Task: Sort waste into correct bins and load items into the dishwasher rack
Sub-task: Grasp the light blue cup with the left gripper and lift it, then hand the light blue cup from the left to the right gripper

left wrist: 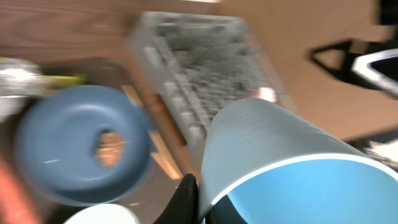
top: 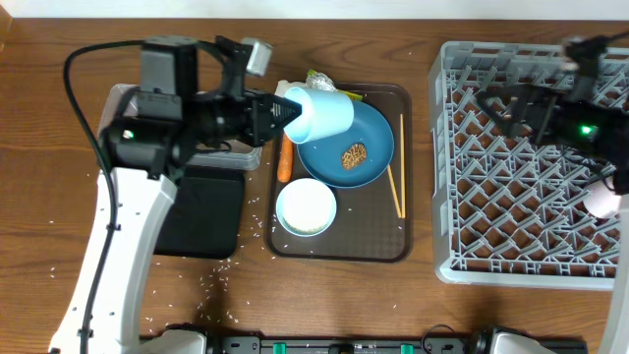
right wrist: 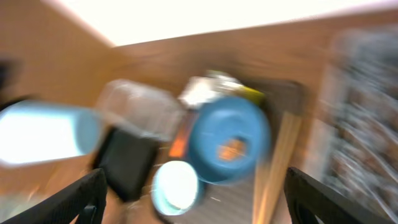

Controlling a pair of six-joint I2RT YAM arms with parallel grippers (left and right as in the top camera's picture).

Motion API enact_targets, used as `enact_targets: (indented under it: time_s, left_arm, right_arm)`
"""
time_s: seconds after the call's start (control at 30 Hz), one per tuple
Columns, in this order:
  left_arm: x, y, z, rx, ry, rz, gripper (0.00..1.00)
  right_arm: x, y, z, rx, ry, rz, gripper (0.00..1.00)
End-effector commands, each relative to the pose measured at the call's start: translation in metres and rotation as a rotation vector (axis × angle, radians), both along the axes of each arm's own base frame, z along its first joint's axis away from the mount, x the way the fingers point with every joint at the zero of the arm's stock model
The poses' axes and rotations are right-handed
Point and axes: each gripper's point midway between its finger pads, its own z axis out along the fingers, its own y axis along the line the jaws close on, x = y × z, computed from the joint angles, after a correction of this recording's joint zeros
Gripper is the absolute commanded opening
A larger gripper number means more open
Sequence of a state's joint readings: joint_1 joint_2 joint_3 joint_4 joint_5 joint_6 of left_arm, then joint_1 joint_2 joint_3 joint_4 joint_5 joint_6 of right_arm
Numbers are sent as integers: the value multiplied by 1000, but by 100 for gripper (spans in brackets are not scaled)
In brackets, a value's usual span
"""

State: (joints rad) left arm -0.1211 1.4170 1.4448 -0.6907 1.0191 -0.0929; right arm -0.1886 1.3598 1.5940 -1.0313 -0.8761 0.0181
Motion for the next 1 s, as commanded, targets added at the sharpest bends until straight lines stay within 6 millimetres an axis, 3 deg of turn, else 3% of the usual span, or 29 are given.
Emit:
enact_targets:
  time_s: [0.0, 0.2, 0.33, 0.63, 0.8, 0.97]
  left_arm:
    - [-35, -15, 35, -217, 8, -224, 6]
    - [-48, -19, 51, -294, -20, -320, 6]
    - [-54, -20, 57, -328, -16, -358, 6]
    - [-61, -20, 63, -365, 2, -396, 6]
    - [-61, -20, 64, -363, -9, -397, 6]
    - [-60, -20, 64, -360, -15, -395, 6]
  right_arm:
    - [-25, 57, 31, 113, -141, 303, 83]
    - [-60, 126, 48, 103, -347, 618, 85]
    - [-78, 155, 54, 88, -455, 747, 87]
    - [-85, 186, 51, 68, -511, 825, 90]
    - [-91, 201, 44, 81, -490, 873, 75]
    - [-91, 202, 44, 83, -487, 876, 57]
